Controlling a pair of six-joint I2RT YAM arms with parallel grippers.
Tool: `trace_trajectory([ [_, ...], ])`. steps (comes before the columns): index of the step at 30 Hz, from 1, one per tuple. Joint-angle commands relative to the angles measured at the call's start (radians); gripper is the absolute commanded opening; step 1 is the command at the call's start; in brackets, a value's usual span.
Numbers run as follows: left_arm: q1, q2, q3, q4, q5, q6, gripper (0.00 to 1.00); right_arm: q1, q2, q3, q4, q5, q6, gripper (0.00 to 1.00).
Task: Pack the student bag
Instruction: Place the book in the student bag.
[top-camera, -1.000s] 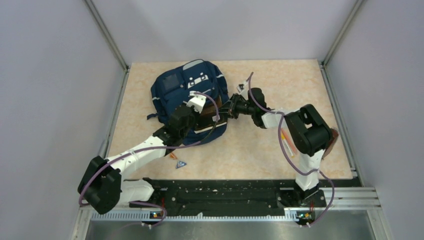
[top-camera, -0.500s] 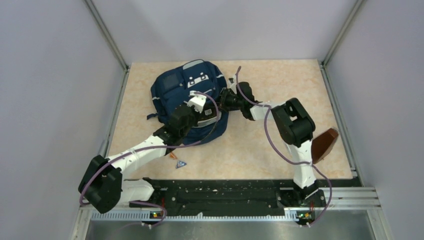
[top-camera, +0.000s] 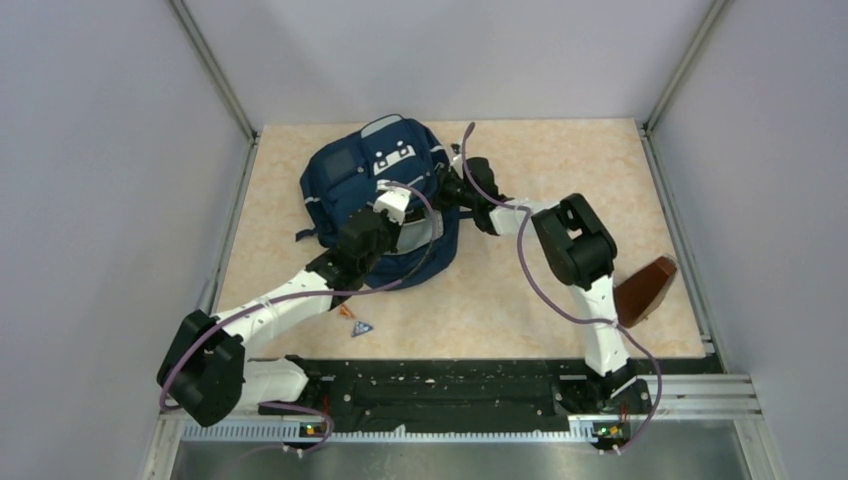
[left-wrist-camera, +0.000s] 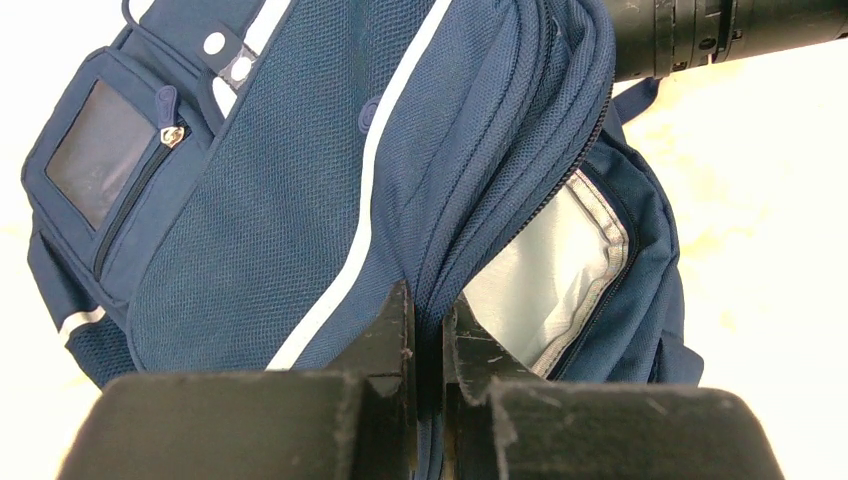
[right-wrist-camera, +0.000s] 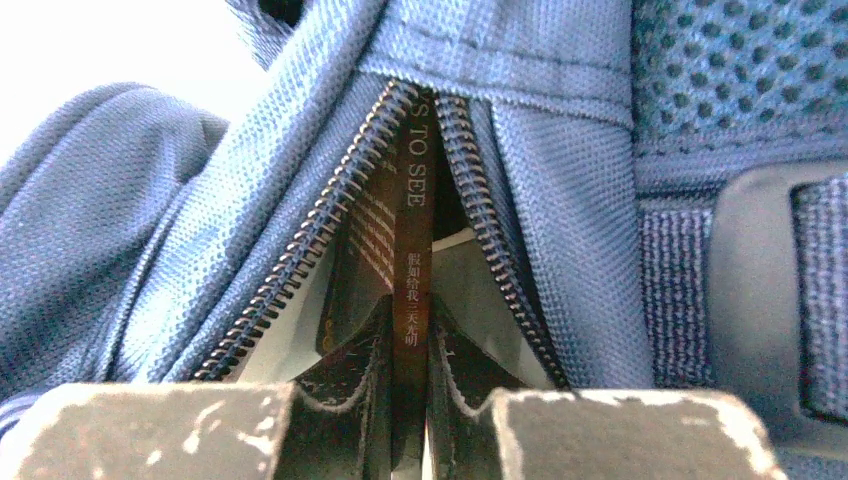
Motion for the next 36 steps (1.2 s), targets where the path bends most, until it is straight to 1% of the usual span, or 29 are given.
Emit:
trace_trajectory([
  [1, -0.015, -0.017, 0.017, 0.138, 0.098, -0.093, 0.00, 0.003, -0.052, 0.057, 0.073, 0.121, -0.131, 0.19],
  [2, -0.015, -0.021, 0.021, 0.126, 0.099, -0.095, 0.00, 0.003, -0.079, 0.034, 0.053, 0.145, -0.149, 0.25],
  [4, -0.015, -0.028, 0.028, 0.104, 0.108, -0.118, 0.08, 0.001, -0.139, -0.045, 0.057, 0.188, -0.179, 0.41],
  [5, -0.015, -0.033, 0.029, 0.099, 0.112, -0.132, 0.16, 0.002, -0.171, -0.085, 0.068, 0.201, -0.192, 0.47],
  [6, -0.015, -0.039, 0.030, 0.093, 0.117, -0.141, 0.27, 0.001, -0.198, -0.123, 0.073, 0.212, -0.206, 0.52],
  [8, -0.015, -0.051, 0.033, 0.074, 0.127, -0.163, 0.46, 0.001, -0.263, -0.185, 0.053, 0.241, -0.236, 0.57],
  [10, -0.013, -0.073, 0.039, 0.041, 0.140, -0.190, 0.54, 0.002, -0.323, -0.239, 0.004, 0.286, -0.264, 0.60],
  [12, -0.013, -0.095, 0.036, 0.008, 0.147, -0.219, 0.57, 0.001, -0.387, -0.293, -0.070, 0.351, -0.274, 0.61],
  [14, -0.013, -0.119, 0.030, -0.032, 0.154, -0.247, 0.61, 0.002, -0.461, -0.388, -0.078, 0.403, -0.286, 0.62],
  [17, -0.013, -0.154, 0.026, -0.116, 0.170, -0.295, 0.62, -0.001, -0.546, -0.499, -0.104, 0.478, -0.300, 0.65],
  [19, -0.012, -0.180, 0.008, -0.149, 0.166, -0.340, 0.62, -0.015, -0.598, -0.565, -0.119, 0.475, -0.300, 0.67],
  [20, -0.008, -0.213, -0.025, -0.178, 0.159, -0.411, 0.63, -0.026, -0.677, -0.655, -0.129, 0.473, -0.325, 0.68],
  [26, 0.026, -0.276, -0.091, -0.232, 0.132, -0.568, 0.66, -0.027, -0.872, -0.823, -0.146, 0.467, -0.385, 0.69],
  [29, 0.068, -0.292, -0.127, -0.237, 0.131, -0.650, 0.67, 0.000, -0.964, -0.856, -0.152, 0.452, -0.433, 0.67],
  [31, 0.121, -0.304, -0.151, -0.237, 0.150, -0.691, 0.68, 0.048, -1.009, -0.838, -0.209, 0.478, -0.482, 0.67],
  [34, 0.207, -0.311, -0.188, -0.211, 0.216, -0.744, 0.68, 0.143, -1.035, -0.788, -0.273, 0.548, -0.540, 0.66],
  [36, 0.257, -0.309, -0.211, -0.177, 0.272, -0.772, 0.68, 0.215, -1.018, -0.747, -0.284, 0.584, -0.571, 0.63],
])
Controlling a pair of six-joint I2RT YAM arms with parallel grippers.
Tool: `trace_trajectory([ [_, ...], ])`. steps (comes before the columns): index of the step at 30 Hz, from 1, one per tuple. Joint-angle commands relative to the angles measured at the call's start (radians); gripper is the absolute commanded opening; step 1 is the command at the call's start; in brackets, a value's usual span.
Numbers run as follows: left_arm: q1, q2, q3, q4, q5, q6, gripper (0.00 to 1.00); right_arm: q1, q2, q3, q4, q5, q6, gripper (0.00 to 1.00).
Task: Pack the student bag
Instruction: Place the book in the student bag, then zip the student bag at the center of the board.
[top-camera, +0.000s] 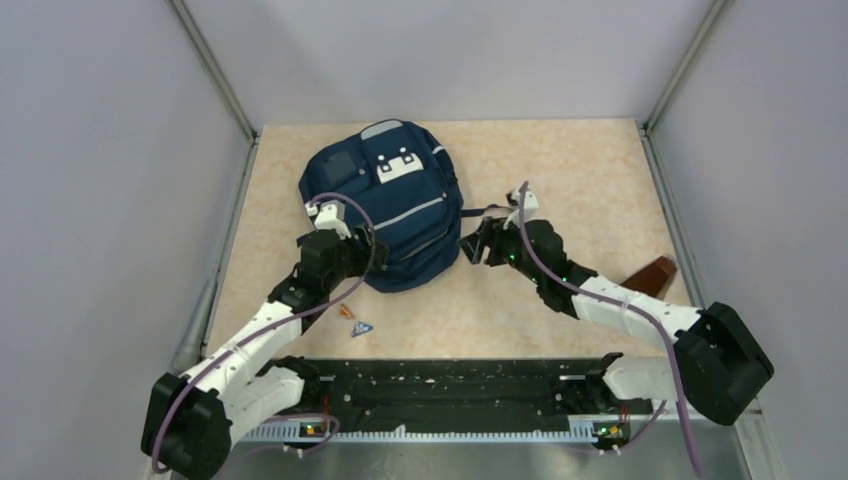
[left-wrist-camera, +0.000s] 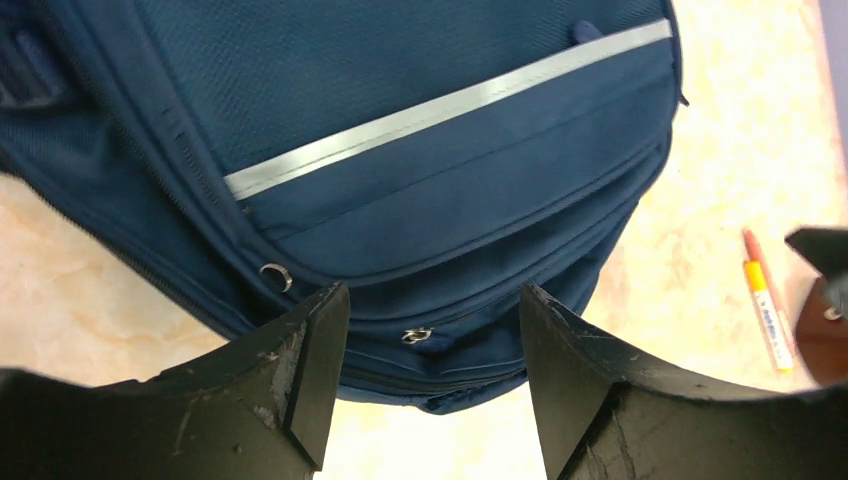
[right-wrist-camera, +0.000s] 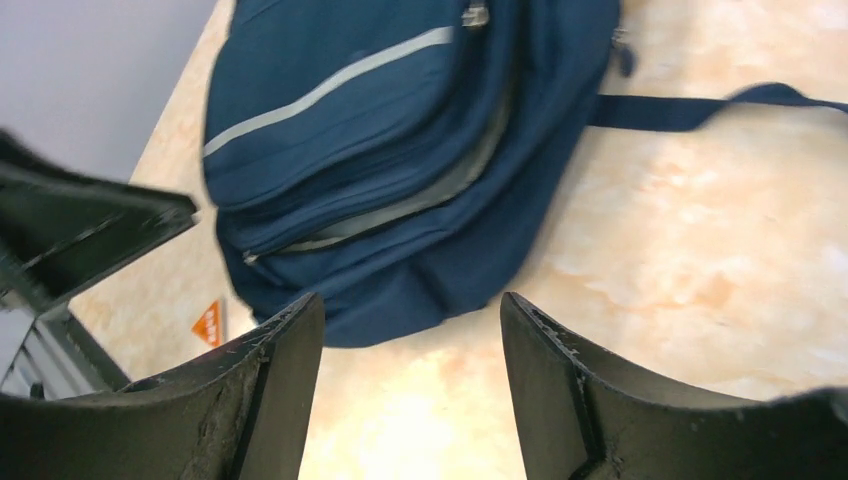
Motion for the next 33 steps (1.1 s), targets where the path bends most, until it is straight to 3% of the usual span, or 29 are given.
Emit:
trace_trajectory([
  [1, 0.102, -0.019, -0.047, 0.085, 0.119, -0.121, 0.68, 0.146, 0.013, 0.110, -0.040, 0.091, -0.124, 0.62],
  [6, 0.185, 0.005, -0.093, 0.170, 0.182, -0.171, 0.67, 0.295, 0.193, 0.245, -0.056, 0.131, -0.169, 0.54],
  [15, 0.237, 0.045, -0.098, 0.155, 0.149, -0.137, 0.65, 0.342, 0.472, 0.477, -0.102, 0.015, -0.144, 0.50],
  [25, 0.256, 0.066, -0.167, 0.236, 0.159, -0.208, 0.65, 0.369, 0.593, 0.575, -0.155, 0.051, -0.152, 0.50],
  [33, 0.265, 0.136, -0.194, 0.312, 0.172, -0.240, 0.57, 0.400, 0.652, 0.624, -0.193, 0.141, -0.159, 0.50],
])
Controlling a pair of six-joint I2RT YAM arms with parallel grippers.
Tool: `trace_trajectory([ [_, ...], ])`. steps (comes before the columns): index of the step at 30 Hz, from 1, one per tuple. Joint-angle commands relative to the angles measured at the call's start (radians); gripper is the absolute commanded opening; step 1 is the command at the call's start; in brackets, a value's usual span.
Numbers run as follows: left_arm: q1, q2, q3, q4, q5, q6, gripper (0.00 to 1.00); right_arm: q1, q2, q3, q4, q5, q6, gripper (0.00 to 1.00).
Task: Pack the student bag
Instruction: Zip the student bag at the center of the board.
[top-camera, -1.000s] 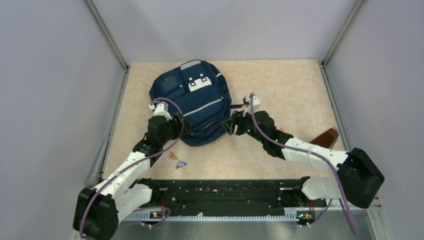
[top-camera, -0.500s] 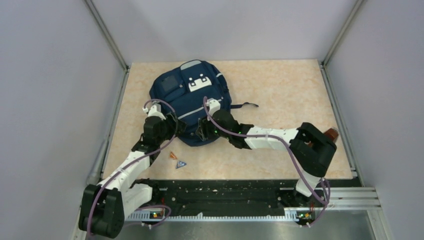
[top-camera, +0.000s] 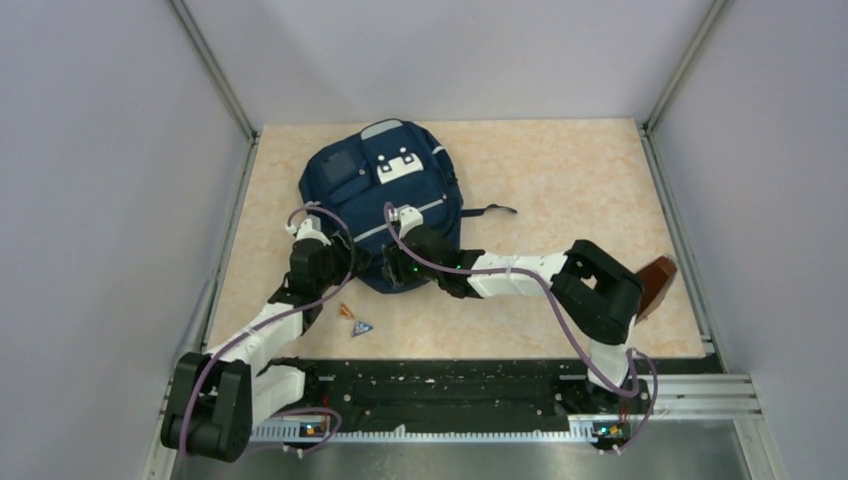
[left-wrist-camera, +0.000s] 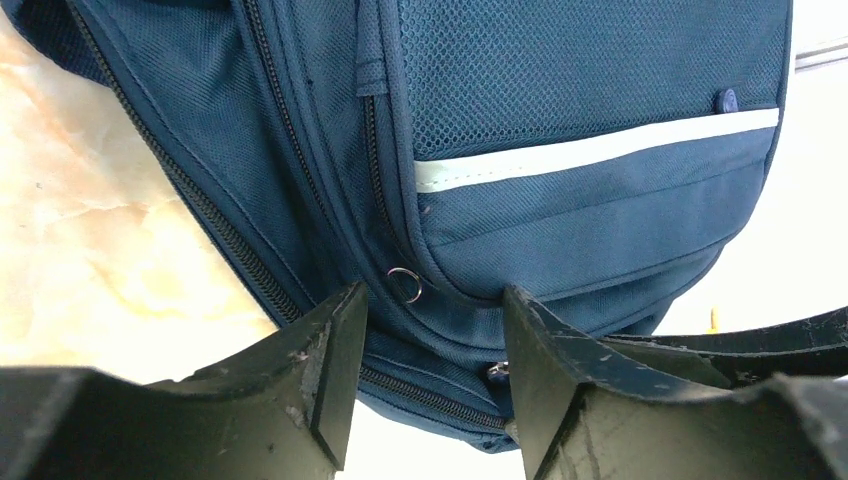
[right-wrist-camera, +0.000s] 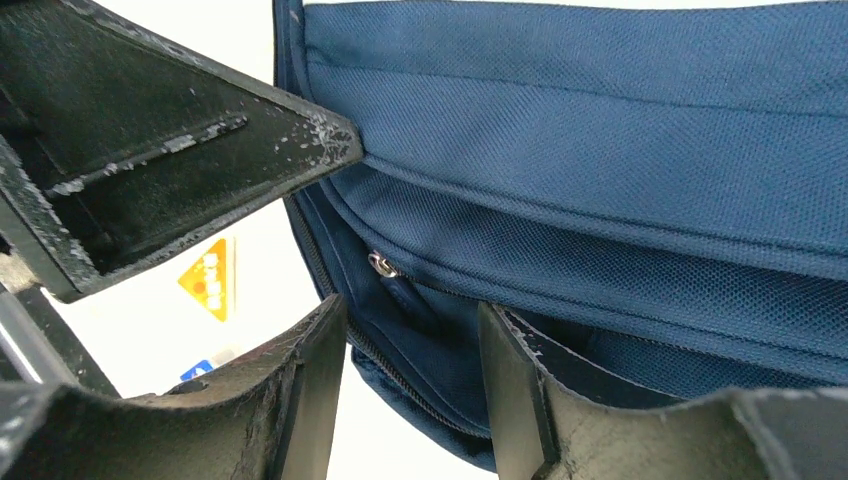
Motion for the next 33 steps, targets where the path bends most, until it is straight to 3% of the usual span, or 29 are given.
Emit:
trace_trajectory([
  [1, 0.010, 0.041, -0.023, 0.108, 0.010, -0.031, 0.54, 0.032, 0.029, 0.075, -0.016, 0.094, -0.027, 0.50],
  [8, 0.011, 0.097, -0.033, 0.190, 0.040, -0.059, 0.43, 0.044, 0.090, 0.118, -0.018, 0.206, -0.046, 0.51],
  [19, 0.011, 0.062, -0.036, 0.170, -0.003, -0.032, 0.28, 0.062, 0.205, 0.233, -0.086, 0.374, -0.081, 0.51],
  [22, 0.011, 0.034, -0.033, 0.150, -0.022, -0.017, 0.25, 0.062, 0.220, 0.240, -0.101, 0.401, -0.090, 0.42],
  [29, 0.011, 0.002, -0.025, 0.122, -0.057, 0.053, 0.12, 0.062, 0.156, 0.208, -0.113, 0.387, -0.116, 0.02],
  [33, 0.012, 0.000, -0.014, 0.116, -0.064, 0.067, 0.08, 0.057, 0.110, 0.201, -0.142, 0.336, -0.115, 0.00],
])
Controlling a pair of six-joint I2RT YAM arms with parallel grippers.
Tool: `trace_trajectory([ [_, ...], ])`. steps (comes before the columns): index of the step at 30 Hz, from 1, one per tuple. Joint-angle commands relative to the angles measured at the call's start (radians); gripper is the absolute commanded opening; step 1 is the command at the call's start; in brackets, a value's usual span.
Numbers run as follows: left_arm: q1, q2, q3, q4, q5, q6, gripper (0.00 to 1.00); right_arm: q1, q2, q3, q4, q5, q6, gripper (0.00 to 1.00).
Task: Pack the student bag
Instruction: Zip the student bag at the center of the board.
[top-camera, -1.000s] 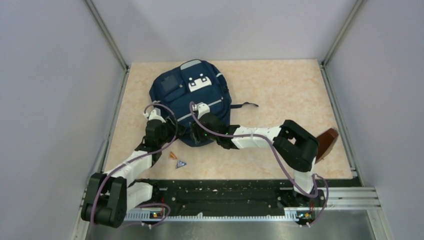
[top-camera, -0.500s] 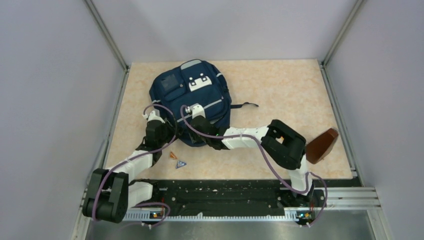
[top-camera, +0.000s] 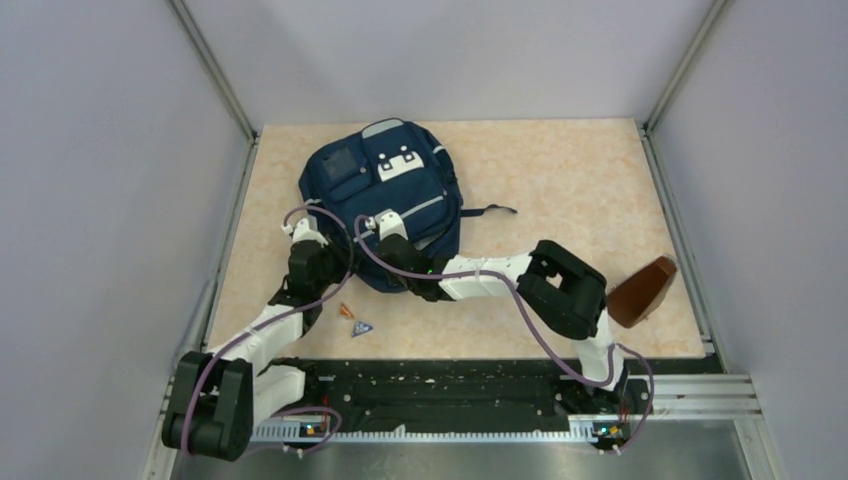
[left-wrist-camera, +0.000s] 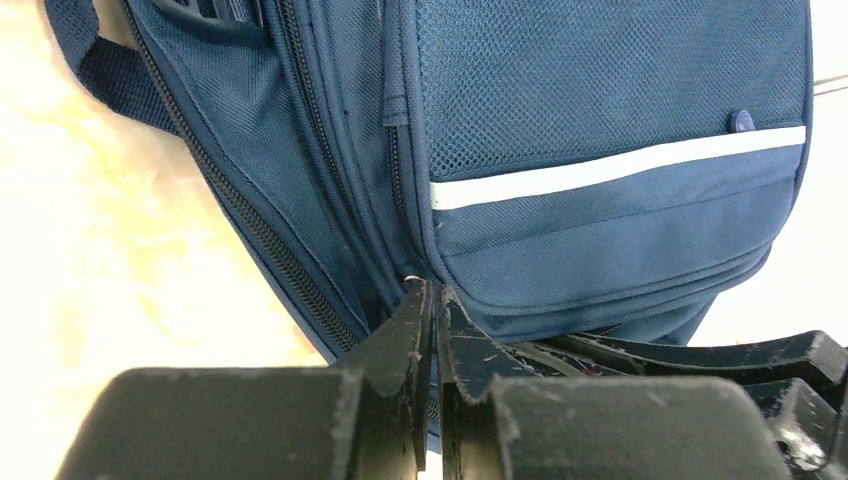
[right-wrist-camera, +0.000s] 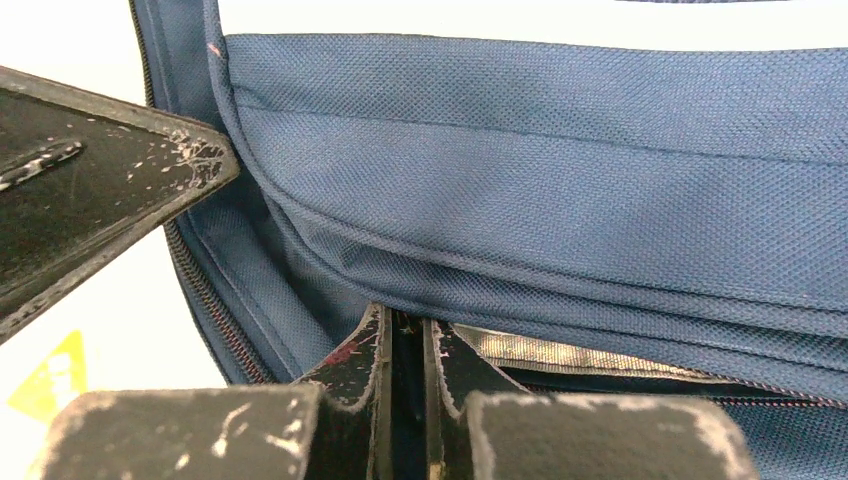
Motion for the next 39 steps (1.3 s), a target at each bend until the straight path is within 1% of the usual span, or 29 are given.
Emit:
trace_trajectory([
  [1, 0.002, -0.020, 0.017, 0.024, -0.023, 0.046, 0.08, -0.016, -0.088, 0.008, -0.051, -0.010, -0.027, 0.00],
  [6, 0.002, -0.027, 0.026, 0.030, 0.027, 0.117, 0.05, -0.057, -0.141, 0.027, -0.179, -0.163, -0.007, 0.00],
  [9, 0.000, -0.044, 0.023, 0.027, 0.090, 0.165, 0.06, -0.084, -0.158, 0.052, -0.258, -0.242, -0.013, 0.00],
  [12, 0.000, -0.090, 0.001, 0.070, 0.179, 0.228, 0.08, -0.115, -0.178, 0.063, -0.305, -0.340, -0.003, 0.00],
  [13, 0.000, -0.106, -0.005, 0.085, 0.226, 0.260, 0.12, -0.125, -0.185, 0.067, -0.317, -0.388, 0.000, 0.00],
  [15, -0.001, -0.141, -0.013, 0.096, 0.320, 0.322, 0.21, -0.138, -0.199, 0.085, -0.346, -0.456, 0.001, 0.00],
  [17, -0.004, -0.171, -0.008, 0.066, 0.382, 0.376, 0.29, -0.139, -0.214, 0.116, -0.388, -0.458, -0.014, 0.00],
  [19, -0.010, -0.195, -0.002, 0.030, 0.403, 0.428, 0.36, -0.140, -0.231, 0.139, -0.420, -0.446, -0.037, 0.00],
  [21, -0.020, -0.213, 0.004, -0.004, 0.399, 0.475, 0.41, -0.140, -0.240, 0.168, -0.443, -0.431, -0.060, 0.00],
  [23, -0.029, -0.231, 0.000, -0.001, 0.392, 0.499, 0.44, -0.142, -0.239, 0.208, -0.475, -0.425, -0.084, 0.00],
  [26, -0.052, -0.267, -0.026, 0.047, 0.382, 0.526, 0.48, -0.143, -0.218, 0.293, -0.559, -0.406, -0.117, 0.00],
  [29, -0.084, -0.304, -0.053, 0.100, 0.365, 0.586, 0.50, -0.145, -0.204, 0.362, -0.640, -0.395, -0.150, 0.00],
  [32, -0.119, -0.301, -0.072, 0.157, 0.351, 0.637, 0.53, -0.148, -0.193, 0.415, -0.706, -0.412, -0.177, 0.00],
  [34, -0.151, -0.277, -0.063, 0.153, 0.314, 0.680, 0.54, -0.148, -0.188, 0.439, -0.739, -0.430, -0.190, 0.00],
  [37, -0.228, -0.251, -0.031, 0.130, 0.197, 0.769, 0.55, -0.151, -0.185, 0.443, -0.758, -0.460, -0.197, 0.00],
  [39, -0.273, -0.248, -0.027, 0.147, 0.140, 0.830, 0.55, -0.151, -0.189, 0.428, -0.749, -0.469, -0.191, 0.00],
])
